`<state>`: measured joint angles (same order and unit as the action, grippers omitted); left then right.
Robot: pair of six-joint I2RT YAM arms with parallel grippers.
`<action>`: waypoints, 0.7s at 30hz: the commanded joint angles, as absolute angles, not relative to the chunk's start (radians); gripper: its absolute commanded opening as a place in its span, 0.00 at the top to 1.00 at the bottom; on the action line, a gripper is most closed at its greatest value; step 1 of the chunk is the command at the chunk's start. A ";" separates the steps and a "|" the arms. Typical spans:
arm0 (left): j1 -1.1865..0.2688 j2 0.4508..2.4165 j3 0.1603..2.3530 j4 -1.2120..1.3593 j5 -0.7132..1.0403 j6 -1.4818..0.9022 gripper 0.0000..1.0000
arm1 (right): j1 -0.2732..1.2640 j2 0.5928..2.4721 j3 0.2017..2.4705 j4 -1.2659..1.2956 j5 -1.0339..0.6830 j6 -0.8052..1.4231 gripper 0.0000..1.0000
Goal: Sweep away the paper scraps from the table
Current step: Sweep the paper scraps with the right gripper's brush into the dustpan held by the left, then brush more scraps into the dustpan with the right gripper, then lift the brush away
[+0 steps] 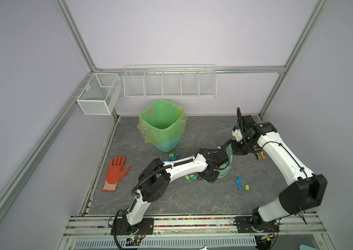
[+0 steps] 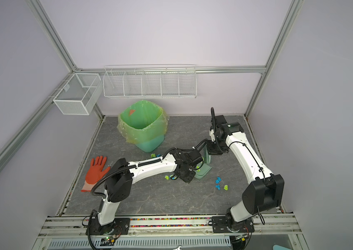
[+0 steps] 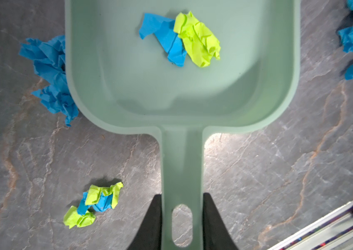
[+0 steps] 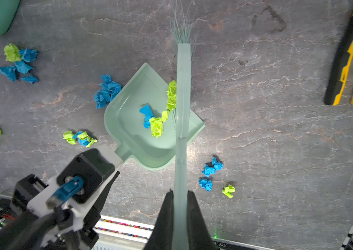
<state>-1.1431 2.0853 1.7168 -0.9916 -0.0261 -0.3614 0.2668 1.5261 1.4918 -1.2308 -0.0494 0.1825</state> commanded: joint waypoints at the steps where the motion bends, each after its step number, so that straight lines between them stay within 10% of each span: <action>1: -1.141 2.095 1.723 -1.002 -0.035 -0.361 0.90 | 0.265 1.456 1.426 -1.229 -0.186 0.157 0.93; 6: -1.140 2.098 1.723 -1.009 -0.050 -0.352 0.90 | 0.258 1.422 1.406 -1.287 0.035 0.207 0.93; 21: -1.140 2.089 1.726 -1.005 -0.030 -0.363 0.90 | 0.212 1.566 1.546 -1.127 -0.045 0.143 0.93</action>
